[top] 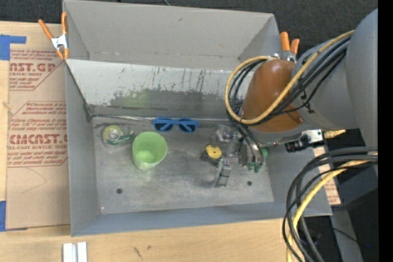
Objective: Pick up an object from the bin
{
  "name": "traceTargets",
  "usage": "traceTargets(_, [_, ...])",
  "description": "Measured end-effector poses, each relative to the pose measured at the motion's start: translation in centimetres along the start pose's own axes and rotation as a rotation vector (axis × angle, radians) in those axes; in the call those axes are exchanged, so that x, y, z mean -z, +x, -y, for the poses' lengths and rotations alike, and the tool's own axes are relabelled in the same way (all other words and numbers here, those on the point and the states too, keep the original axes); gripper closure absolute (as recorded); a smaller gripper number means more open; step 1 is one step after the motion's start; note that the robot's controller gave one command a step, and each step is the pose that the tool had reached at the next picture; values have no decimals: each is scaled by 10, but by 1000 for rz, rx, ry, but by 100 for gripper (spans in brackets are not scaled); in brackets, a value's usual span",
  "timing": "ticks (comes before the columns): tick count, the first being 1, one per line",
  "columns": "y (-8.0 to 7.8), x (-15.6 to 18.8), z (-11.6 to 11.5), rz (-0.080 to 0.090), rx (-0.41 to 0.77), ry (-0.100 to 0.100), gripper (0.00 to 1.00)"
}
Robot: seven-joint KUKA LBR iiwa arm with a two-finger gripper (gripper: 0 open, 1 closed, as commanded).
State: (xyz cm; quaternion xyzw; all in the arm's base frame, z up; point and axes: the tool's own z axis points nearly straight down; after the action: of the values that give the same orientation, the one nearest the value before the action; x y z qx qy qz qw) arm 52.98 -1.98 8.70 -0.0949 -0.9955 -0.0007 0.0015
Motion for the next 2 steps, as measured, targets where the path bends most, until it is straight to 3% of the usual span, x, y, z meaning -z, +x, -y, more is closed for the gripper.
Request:
traceTargets(1, [-1,3,0,4,1,1,100])
traceTargets(2, [-1,3,1,3,1,1,0])
